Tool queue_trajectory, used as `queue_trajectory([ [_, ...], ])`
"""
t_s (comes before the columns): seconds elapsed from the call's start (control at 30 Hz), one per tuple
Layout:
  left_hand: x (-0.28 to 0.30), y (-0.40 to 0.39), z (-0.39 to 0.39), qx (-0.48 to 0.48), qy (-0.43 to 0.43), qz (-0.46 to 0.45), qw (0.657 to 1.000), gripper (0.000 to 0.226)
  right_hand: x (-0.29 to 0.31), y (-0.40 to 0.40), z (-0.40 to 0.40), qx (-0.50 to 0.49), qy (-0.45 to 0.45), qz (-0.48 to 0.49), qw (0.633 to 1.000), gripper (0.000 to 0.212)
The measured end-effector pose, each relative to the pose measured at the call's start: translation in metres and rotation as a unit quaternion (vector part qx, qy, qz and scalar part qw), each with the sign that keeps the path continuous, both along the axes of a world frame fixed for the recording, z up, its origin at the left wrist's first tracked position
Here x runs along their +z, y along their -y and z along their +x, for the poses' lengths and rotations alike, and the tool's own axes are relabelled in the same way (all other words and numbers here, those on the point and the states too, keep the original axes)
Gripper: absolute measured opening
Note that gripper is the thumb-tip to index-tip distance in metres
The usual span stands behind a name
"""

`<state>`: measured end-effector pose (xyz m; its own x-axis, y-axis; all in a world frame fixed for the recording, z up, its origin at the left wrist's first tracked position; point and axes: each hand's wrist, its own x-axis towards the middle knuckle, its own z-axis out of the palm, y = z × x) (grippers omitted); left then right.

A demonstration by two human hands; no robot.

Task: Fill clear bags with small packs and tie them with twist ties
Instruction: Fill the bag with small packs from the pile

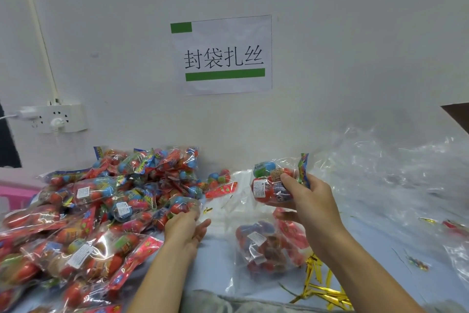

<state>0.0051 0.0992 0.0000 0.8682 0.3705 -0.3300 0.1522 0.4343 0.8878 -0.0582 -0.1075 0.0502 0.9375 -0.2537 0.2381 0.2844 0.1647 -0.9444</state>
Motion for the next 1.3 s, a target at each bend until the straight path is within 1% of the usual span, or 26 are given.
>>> queue_trajectory([
  [0.03,-0.002,0.000,0.002,0.018,0.004,0.019,1.000,0.015,-0.001,0.000,0.001,-0.001,0.001,0.000,1.000,0.007],
  [0.1,-0.003,0.001,0.000,0.080,0.012,0.129,0.988,0.005,-0.002,0.001,0.002,-0.006,0.001,0.001,1.000,0.006],
  [0.17,0.004,0.001,-0.004,0.162,0.036,0.243,0.956,0.023,-0.002,0.001,0.002,-0.007,0.002,0.000,1.000,0.006],
  [0.2,0.011,0.002,-0.009,0.190,0.060,0.273,0.941,0.027,-0.001,0.000,0.001,-0.004,0.002,0.001,1.000,0.007],
  [0.27,0.023,0.004,-0.015,0.229,0.114,0.307,0.917,0.020,-0.001,0.000,0.001,0.004,0.001,0.000,1.000,0.007],
  [0.33,0.036,0.009,-0.020,0.245,0.165,0.339,0.893,0.011,0.000,0.000,0.001,0.018,-0.002,0.000,1.000,0.006],
  [0.4,0.045,0.017,-0.027,0.244,0.219,0.350,0.877,0.008,-0.001,0.001,0.001,0.029,-0.012,0.000,0.999,0.006],
  [0.5,0.055,0.032,-0.041,0.226,0.298,0.361,0.855,0.020,-0.002,0.000,0.002,0.041,-0.031,0.009,0.999,0.008],
  [0.57,0.060,0.045,-0.050,0.204,0.357,0.397,0.821,0.027,-0.003,-0.002,0.003,0.048,-0.042,0.018,0.998,0.013],
  [0.63,0.059,0.060,-0.058,0.166,0.426,0.439,0.773,0.033,-0.005,-0.004,0.004,0.054,-0.053,0.009,0.997,0.019],
  [0.67,0.058,0.068,-0.062,0.139,0.453,0.462,0.750,0.035,-0.005,-0.007,0.003,0.057,-0.056,-0.004,0.997,0.019],
  [0.7,0.055,0.077,-0.065,0.110,0.470,0.480,0.732,0.037,-0.006,-0.009,0.003,0.068,-0.054,-0.005,0.996,0.013],
  [0.73,0.053,0.085,-0.068,0.082,0.482,0.493,0.720,0.040,-0.005,-0.011,0.002,0.089,-0.047,0.009,0.995,0.008],
  [0.77,0.050,0.091,-0.070,0.060,0.491,0.498,0.712,0.041,-0.004,-0.012,0.000,0.124,-0.034,0.050,0.990,0.020],
  [0.8,0.047,0.096,-0.071,0.046,0.499,0.498,0.708,0.042,-0.002,-0.013,-0.003,0.170,-0.027,0.118,0.978,0.031],
  [0.83,0.046,0.099,-0.071,0.035,0.504,0.494,0.708,0.042,-0.001,-0.012,-0.004,0.218,-0.015,0.188,0.958,0.036],
  [0.87,0.045,0.100,-0.070,0.025,0.505,0.488,0.711,0.042,0.002,-0.010,-0.008,0.247,-0.008,0.232,0.941,0.036],
  [0.9,0.044,0.100,-0.069,0.014,0.502,0.487,0.715,0.042,0.004,-0.009,-0.010,0.265,0.003,0.254,0.930,0.037],
  [0.93,0.043,0.099,-0.067,0.004,0.499,0.489,0.715,0.041,0.006,-0.009,-0.012,0.272,0.007,0.248,0.930,0.038],
  [0.97,0.042,0.099,-0.066,-0.010,0.495,0.491,0.717,0.039,0.004,-0.010,-0.011,0.264,0.010,0.224,0.938,0.037],
  [1.07,0.041,0.100,-0.068,-0.066,0.493,0.465,0.733,0.031,0.001,-0.015,-0.007,0.173,-0.007,0.174,0.969,0.037],
  [1.13,0.042,0.101,-0.071,-0.075,0.494,0.428,0.753,0.025,-0.001,-0.015,-0.004,0.132,-0.012,0.165,0.977,0.037],
  [1.23,0.045,0.098,-0.074,-0.107,0.490,0.343,0.795,0.022,-0.001,-0.010,-0.001,0.102,-0.030,0.145,0.984,0.030],
  [1.3,0.048,0.094,-0.073,-0.087,0.480,0.321,0.811,0.019,-0.001,-0.009,-0.001,0.099,-0.044,0.117,0.987,0.030],
])
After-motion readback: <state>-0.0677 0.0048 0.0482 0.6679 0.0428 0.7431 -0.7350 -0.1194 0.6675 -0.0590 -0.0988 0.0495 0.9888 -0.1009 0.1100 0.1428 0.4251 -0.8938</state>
